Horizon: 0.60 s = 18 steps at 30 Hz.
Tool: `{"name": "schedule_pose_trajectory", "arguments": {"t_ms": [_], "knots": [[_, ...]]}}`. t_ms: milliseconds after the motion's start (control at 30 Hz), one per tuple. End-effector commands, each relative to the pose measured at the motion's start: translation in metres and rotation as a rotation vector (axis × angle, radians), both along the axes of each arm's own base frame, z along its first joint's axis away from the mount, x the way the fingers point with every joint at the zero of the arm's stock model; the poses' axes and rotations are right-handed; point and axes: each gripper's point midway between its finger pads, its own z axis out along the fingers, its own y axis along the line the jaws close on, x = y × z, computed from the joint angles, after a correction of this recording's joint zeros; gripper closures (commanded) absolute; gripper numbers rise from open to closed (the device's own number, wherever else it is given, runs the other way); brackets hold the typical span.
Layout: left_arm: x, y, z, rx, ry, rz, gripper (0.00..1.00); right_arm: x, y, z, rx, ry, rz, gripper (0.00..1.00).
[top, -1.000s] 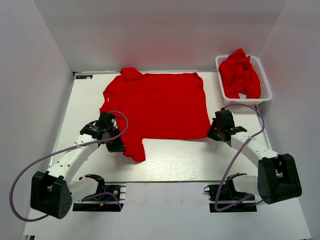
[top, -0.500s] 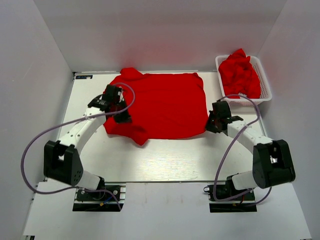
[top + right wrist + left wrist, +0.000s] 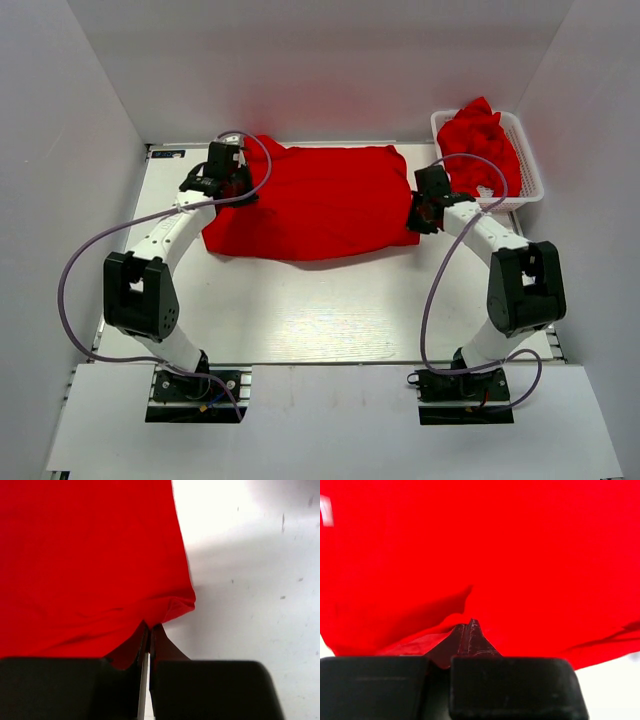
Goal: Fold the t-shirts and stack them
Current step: Fold the flattened tshirt in 1/3 of the way
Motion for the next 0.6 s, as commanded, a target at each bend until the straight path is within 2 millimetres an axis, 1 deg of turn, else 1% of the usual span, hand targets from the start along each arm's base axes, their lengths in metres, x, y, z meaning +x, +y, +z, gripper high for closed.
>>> {"name": "schedule_pose_trajectory", "arguments": {"t_ms": [0, 33, 67, 100, 133, 167, 200, 233, 267, 300, 333, 367, 400, 433, 467, 500, 533, 567], "knots": [[0.033, 0.004, 0.040, 0.026, -0.177, -0.040, 1.00, 0.016, -0.007, 0.013, -0.064, -0.017, 0.010, 1.00], [0.037, 0.003, 0.042, 0.032, -0.191, -0.046, 1.00, 0.018, -0.008, 0.014, -0.070, -0.016, 0.008, 1.00], [0.043, 0.008, 0.047, 0.034, -0.219, -0.028, 1.00, 0.021, -0.009, 0.017, -0.078, -0.015, 0.002, 1.00], [0.047, 0.008, 0.044, 0.054, -0.225, -0.045, 1.00, 0.026, -0.009, 0.016, -0.083, -0.013, 0.006, 1.00], [0.052, 0.012, 0.050, 0.060, -0.249, -0.042, 1.00, 0.030, -0.010, 0.020, -0.091, -0.022, -0.001, 1.00], [0.058, 0.009, 0.052, 0.059, -0.273, -0.057, 1.00, 0.034, -0.010, 0.024, -0.091, -0.029, -0.004, 1.00], [0.060, 0.007, 0.058, 0.063, -0.297, -0.077, 1.00, 0.040, -0.008, 0.024, -0.091, -0.031, -0.003, 1.00], [0.065, 0.009, 0.046, 0.068, -0.280, -0.085, 1.00, 0.040, -0.008, 0.023, -0.095, -0.024, -0.002, 1.00], [0.071, 0.004, 0.051, 0.056, -0.304, -0.108, 1.00, 0.041, -0.008, 0.020, -0.098, -0.014, -0.002, 1.00], [0.076, 0.007, 0.053, 0.057, -0.316, -0.114, 1.00, 0.048, -0.008, 0.026, -0.100, -0.031, -0.005, 1.00], [0.079, 0.005, 0.050, 0.060, -0.313, -0.129, 1.00, 0.050, -0.008, 0.021, -0.110, -0.017, -0.001, 1.00], [0.085, 0.004, 0.043, 0.053, -0.305, -0.148, 1.00, 0.052, -0.011, 0.021, -0.115, -0.016, -0.010, 1.00], [0.091, 0.002, 0.046, 0.053, -0.321, -0.160, 1.00, 0.059, -0.010, 0.029, -0.114, -0.032, -0.008, 1.00], [0.095, 0.006, 0.043, 0.054, -0.317, -0.151, 1.00, 0.060, -0.010, 0.022, -0.121, -0.016, -0.003, 1.00], [0.098, 0.003, 0.041, 0.051, -0.316, -0.173, 1.00, 0.067, -0.010, 0.028, -0.121, -0.034, -0.009, 1.00], [0.104, 0.001, 0.036, 0.052, -0.308, -0.174, 1.00, 0.068, -0.012, 0.028, -0.123, -0.029, -0.010, 1.00], [0.108, 0.006, 0.032, 0.054, -0.303, -0.163, 1.00, 0.074, -0.009, 0.026, -0.124, -0.029, -0.005, 1.00], [0.111, 0.004, 0.031, 0.048, -0.301, -0.172, 1.00, 0.078, -0.011, 0.029, -0.124, -0.033, -0.007, 1.00]]}}
